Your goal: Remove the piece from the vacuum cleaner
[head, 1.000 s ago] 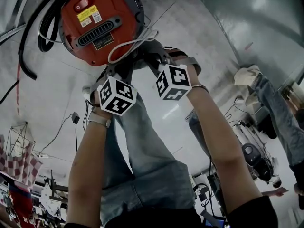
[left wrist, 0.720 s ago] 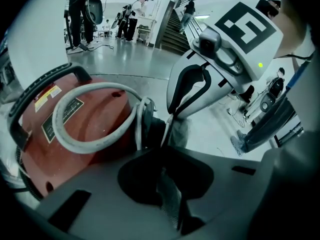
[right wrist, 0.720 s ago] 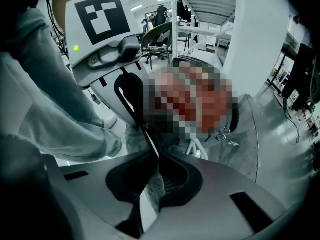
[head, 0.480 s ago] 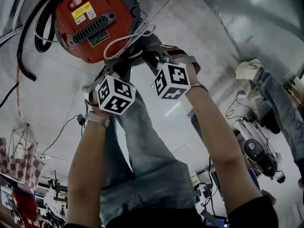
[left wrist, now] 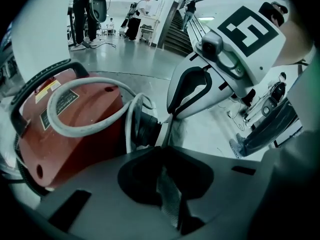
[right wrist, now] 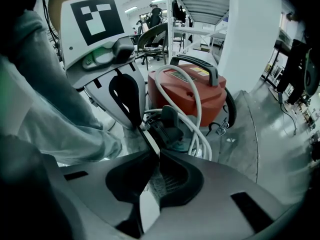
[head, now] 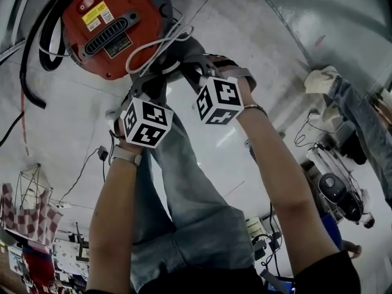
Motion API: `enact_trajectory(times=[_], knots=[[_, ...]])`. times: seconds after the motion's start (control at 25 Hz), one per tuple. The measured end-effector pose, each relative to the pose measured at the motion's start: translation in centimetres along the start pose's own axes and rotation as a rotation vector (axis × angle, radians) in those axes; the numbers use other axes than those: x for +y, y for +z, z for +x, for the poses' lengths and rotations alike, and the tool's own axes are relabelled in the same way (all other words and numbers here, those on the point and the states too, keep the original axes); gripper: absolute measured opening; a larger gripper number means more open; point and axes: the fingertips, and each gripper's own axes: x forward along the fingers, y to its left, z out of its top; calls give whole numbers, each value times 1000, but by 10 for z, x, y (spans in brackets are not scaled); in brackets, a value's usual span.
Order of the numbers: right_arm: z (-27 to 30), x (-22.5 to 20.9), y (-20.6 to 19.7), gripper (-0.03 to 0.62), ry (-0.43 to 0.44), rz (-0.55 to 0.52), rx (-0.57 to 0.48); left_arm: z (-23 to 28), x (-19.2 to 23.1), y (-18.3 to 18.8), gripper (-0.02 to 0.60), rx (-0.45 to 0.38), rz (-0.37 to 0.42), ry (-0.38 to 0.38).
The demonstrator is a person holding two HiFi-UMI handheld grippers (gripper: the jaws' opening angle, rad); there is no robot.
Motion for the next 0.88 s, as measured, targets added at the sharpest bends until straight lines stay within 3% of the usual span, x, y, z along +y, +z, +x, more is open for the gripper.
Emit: enact_trajectory(times=[0.48,0.88], knots=[[4,3,-5,61,2,17,-6,5,-5,-4,44,1,-41,4],[2,9,-9,57,14,53,3,5,-5,-5,44,13,12,-19]])
